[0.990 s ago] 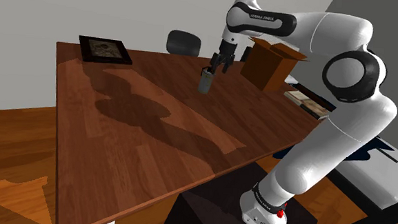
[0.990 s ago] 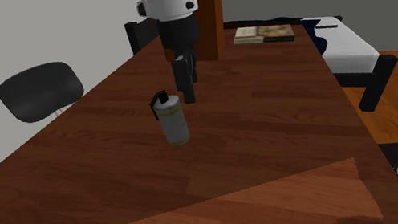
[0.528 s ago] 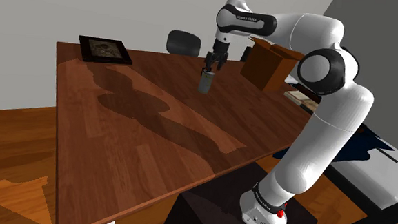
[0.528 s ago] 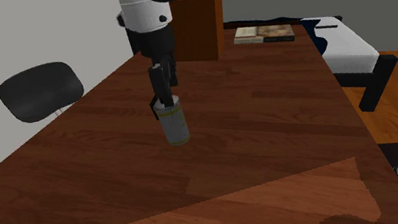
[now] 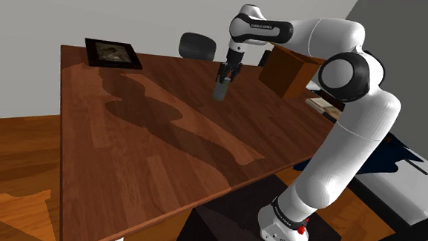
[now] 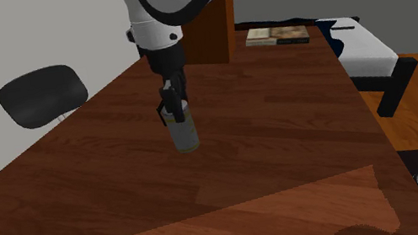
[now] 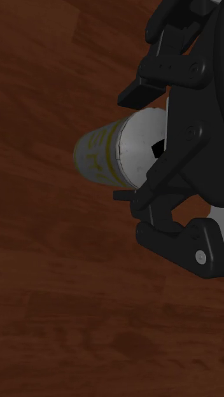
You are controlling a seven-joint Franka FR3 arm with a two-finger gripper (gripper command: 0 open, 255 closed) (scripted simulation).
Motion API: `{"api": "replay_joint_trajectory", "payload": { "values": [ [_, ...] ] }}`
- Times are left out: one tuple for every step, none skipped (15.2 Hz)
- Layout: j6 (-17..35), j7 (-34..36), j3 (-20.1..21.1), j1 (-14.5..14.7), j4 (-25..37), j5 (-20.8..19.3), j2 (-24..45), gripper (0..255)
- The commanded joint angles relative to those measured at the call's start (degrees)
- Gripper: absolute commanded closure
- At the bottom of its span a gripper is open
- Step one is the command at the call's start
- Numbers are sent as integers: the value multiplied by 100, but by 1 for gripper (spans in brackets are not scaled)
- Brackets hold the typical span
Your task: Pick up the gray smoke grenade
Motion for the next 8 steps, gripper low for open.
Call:
{"api": "replay_joint_trajectory", "payload": {
  "values": [
    [7,2,2,1,-6,1,11,255],
    [8,3,2,2,-6,1,12,255],
    [9,5,3,3,-11,0,8,255],
    [5,4,2,2,-5,1,10,255],
    [1,4,3,2,4,2,15,255],
    [1,3,2,2,5,2,16,255],
    [2,5,3,3,5,2,17,255],
    [14,-5,-2,-2,-42,-3,-17,255]
  ]
}}
